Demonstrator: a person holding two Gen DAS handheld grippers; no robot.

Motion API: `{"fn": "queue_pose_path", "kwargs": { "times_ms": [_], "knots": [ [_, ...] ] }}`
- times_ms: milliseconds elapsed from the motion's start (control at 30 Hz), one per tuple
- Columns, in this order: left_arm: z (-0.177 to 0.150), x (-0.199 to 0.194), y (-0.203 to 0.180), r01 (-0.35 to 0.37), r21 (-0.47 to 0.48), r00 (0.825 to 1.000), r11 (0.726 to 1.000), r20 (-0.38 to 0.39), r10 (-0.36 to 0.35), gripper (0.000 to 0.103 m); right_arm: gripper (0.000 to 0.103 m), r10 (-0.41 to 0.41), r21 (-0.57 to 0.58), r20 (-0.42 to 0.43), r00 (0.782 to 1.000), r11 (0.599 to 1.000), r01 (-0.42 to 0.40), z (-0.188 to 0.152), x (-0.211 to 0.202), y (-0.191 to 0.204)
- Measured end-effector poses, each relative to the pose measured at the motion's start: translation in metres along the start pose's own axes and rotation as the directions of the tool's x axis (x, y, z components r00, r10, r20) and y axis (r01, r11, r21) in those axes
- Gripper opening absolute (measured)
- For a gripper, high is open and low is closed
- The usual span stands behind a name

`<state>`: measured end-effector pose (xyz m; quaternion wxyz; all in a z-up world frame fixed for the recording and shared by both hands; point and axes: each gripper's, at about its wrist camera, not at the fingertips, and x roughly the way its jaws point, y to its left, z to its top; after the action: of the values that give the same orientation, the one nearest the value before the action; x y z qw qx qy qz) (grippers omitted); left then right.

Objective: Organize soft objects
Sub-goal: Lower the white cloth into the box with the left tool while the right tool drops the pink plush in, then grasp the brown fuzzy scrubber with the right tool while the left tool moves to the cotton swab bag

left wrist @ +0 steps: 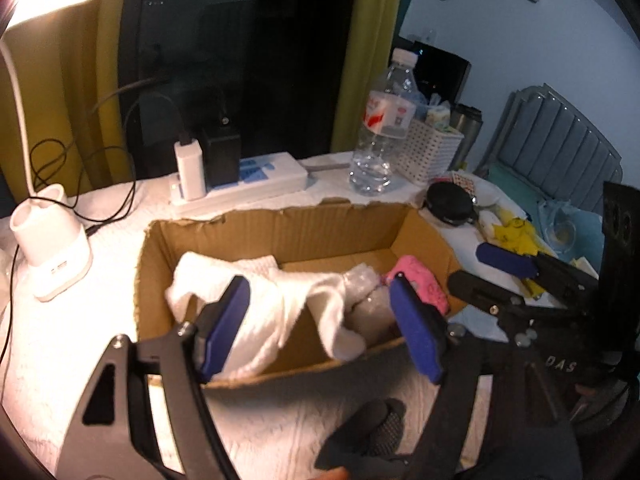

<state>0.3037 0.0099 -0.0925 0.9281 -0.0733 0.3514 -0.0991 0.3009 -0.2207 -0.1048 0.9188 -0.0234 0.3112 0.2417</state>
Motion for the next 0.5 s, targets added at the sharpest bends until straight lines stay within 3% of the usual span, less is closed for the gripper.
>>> {"fn": "queue_pose_path", "kwargs": {
  "times_ms": [500],
  "knots": [
    [-0.03, -0.056, 0.005, 0.001, -0.015, 0.999, 1.0, 0.045, -0.001, 0.074, 0.066, 0.005, -0.024, 0.005, 1.0, 1.0, -0.005, -0.027, -0.044, 0.039]
  ]
}}
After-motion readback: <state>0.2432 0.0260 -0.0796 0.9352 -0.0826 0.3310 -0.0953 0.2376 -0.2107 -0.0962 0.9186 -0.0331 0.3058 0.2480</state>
